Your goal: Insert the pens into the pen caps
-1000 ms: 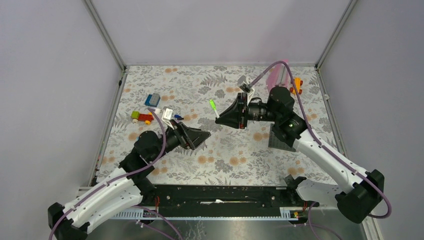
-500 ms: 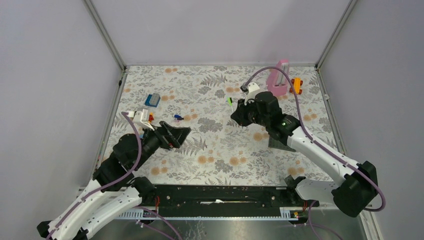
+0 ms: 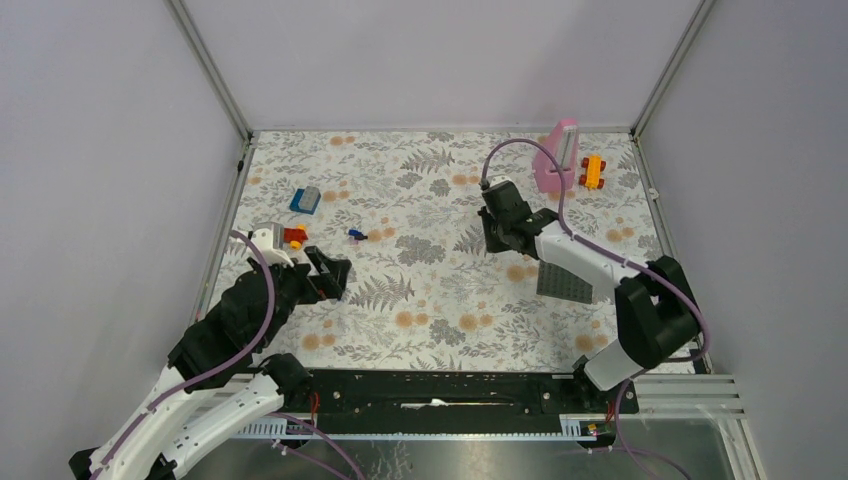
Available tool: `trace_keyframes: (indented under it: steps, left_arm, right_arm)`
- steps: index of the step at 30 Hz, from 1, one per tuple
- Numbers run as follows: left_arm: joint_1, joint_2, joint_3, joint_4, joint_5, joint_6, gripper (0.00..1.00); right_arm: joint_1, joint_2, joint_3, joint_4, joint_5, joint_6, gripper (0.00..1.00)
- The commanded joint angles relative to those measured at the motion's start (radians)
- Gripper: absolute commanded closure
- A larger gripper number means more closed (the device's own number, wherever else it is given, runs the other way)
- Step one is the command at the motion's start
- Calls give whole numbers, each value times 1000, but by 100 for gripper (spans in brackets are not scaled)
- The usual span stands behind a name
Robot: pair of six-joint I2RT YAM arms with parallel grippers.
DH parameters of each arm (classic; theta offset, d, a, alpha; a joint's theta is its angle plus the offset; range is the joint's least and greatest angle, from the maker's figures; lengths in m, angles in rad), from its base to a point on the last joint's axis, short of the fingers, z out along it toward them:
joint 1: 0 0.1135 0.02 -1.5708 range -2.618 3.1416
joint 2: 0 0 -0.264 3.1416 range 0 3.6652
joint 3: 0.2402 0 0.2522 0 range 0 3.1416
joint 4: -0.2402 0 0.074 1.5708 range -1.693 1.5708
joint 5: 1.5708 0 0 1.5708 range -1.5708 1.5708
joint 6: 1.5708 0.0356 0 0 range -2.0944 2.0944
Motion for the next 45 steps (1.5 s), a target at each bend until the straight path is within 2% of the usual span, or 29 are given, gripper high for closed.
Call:
trace_keyframes:
  steps: [1, 15, 23, 28, 36, 45]
  left_arm:
    - [0, 3, 31, -18, -67, 17, 1]
    - [0, -12, 19, -13, -89, 16, 1]
    - [3, -4, 19, -10, -88, 21, 1]
    - [4, -5, 18, -8, -86, 22, 1]
    - [4, -2, 18, -10, -85, 23, 1]
    - [7, -3, 18, -10, -86, 23, 1]
  right_arm:
    - [-47, 86, 74, -11, 72, 7, 100]
    - [-147, 343, 187, -45, 143, 4, 100]
    - [-152, 390, 227, -81, 194, 13, 100]
    - [-158, 400, 236, -89, 184, 13, 89]
    - [-162, 404, 238, -90, 176, 12, 87]
    - [-165, 413, 247, -96, 158, 6, 79]
